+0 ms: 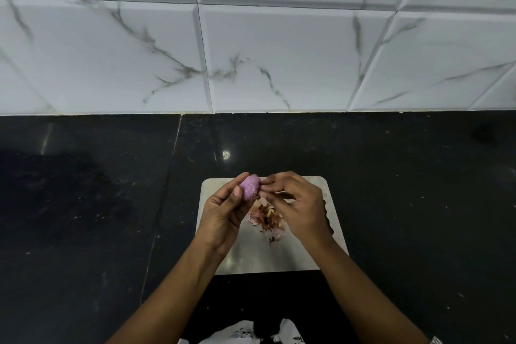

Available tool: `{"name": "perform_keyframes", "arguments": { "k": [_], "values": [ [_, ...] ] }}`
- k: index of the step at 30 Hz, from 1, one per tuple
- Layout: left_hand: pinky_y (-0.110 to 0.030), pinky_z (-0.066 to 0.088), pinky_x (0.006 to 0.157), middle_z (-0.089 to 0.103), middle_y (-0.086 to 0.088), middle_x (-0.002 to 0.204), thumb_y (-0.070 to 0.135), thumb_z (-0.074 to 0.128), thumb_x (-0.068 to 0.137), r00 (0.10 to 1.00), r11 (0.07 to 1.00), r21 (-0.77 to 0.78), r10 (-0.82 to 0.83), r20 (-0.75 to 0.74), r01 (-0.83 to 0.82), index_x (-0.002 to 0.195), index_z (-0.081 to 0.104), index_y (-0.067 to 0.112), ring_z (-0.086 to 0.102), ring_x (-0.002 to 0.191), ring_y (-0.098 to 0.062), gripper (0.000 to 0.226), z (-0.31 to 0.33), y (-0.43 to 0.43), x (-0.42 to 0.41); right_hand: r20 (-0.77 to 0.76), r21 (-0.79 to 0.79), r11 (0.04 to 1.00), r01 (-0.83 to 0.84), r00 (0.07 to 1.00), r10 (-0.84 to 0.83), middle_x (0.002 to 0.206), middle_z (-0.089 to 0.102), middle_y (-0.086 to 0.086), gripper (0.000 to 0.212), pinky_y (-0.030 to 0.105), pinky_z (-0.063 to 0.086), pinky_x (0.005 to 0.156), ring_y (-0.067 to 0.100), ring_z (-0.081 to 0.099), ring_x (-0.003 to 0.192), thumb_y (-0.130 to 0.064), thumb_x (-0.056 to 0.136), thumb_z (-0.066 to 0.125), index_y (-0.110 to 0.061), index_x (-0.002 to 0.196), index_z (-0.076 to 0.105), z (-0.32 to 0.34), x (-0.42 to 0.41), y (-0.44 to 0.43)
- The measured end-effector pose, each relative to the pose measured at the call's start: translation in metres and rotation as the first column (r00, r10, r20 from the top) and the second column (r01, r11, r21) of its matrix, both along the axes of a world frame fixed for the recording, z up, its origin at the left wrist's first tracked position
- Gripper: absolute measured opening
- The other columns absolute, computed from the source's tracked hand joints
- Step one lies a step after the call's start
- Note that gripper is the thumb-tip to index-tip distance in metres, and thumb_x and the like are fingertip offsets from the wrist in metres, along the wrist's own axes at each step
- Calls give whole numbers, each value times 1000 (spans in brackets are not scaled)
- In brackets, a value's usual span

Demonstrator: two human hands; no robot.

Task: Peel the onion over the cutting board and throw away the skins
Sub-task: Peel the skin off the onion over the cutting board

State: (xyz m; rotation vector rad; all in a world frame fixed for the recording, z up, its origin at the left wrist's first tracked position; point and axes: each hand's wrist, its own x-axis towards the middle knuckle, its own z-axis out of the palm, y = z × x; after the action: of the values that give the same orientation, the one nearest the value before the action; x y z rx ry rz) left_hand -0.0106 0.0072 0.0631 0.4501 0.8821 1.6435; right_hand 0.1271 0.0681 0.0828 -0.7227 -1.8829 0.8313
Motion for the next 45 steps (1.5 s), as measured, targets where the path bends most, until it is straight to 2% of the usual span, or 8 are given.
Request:
{"name": "perform_keyframes", "arguments": {
  "k": [7, 11, 22, 26, 29, 33, 37, 45],
  "values": [
    [-22, 55, 75, 71, -11, 109, 35, 93, 44, 1000, 1000, 15, 5, -15, -5, 101, 75, 17, 68, 100, -20, 63, -1, 0, 1, 38, -365, 930, 29, 999, -16, 98, 64, -13, 28, 16, 53, 70, 1, 64, 86, -27, 72, 76, -26, 97, 64, 15, -13, -5],
    [-23, 54, 80, 70, -9, 112, 31, 91, 49, 999, 998, 53, -17, -48, 20, 107, 72, 16, 66, 106, -20, 63, 0, -2, 0, -61, -528, 849, 7, 997, -46, 97, 65, -4, 15, 14, 51, 65, 6, 63, 90, -23, 80, 71, -18, 93, 68, 14, -22, -9],
    [-25, 53, 82, 65, -8, 123, 28, 92, 49, 990, 997, 45, -59, -125, 65, 126, 54, 21, 61, 114, -22, 86, -7, -10, -2, 12, -839, 527, 137, 972, -233, 94, 68, 9, 11, 41, 60, 67, 24, 68, 85, -21, 90, 59, -13, 89, 66, 9, -32, -4],
    [-25, 52, 85, 63, -6, 127, 27, 91, 50, 990, 996, 44, -70, -121, 76, 130, 50, 24, 59, 118, -22, 90, -9, -11, -2, -106, -897, 440, -25, 982, -159, 96, 70, 10, 21, 46, 58, 75, 28, 69, 86, -22, 96, 49, -12, 97, 67, 13, -18, -6],
    [-26, 52, 87, 59, -6, 132, 22, 91, 51, 995, 995, 55, -78, -59, 81, 130, 50, 25, 56, 122, -22, 89, -13, -10, -3, -149, -856, 502, -123, 989, -11, 104, 70, 3, 19, 34, 57, 78, 19, 68, 94, -16, 87, 62, -17, 105, 68, 14, -9, -10],
    [-26, 52, 89, 61, -5, 130, 23, 87, 59, 992, 995, 31, -92, -84, 95, 129, 53, 23, 58, 119, -21, 77, -11, -8, -1, -182, -822, 553, -139, 983, -25, 104, 71, 0, 28, 37, 54, 87, 16, 66, 100, -13, 77, 72, -19, 104, 70, 10, -7, -12],
    [-31, 55, 87, 70, -10, 113, 19, 63, 80, 970, 996, -78, -50, -238, 32, 117, 63, 10, 63, 110, -28, 38, -10, -10, 4, -79, -631, 776, -18, 996, -41, 103, 69, -8, 30, 22, 52, 83, 4, 62, 102, -17, 75, 75, -24, 103, 69, 9, -5, -14],
    [-26, 56, 74, 73, -11, 98, 45, 90, 44, 982, 996, -79, -50, -181, 36, 101, 73, 16, 69, 92, -20, 66, -12, -7, -1, -28, -502, 865, -13, 1000, -1, 96, 68, -9, 25, 17, 51, 80, 1, 62, 94, -19, 72, 77, -23, 96, 71, 17, -4, -12]
  ]
}}
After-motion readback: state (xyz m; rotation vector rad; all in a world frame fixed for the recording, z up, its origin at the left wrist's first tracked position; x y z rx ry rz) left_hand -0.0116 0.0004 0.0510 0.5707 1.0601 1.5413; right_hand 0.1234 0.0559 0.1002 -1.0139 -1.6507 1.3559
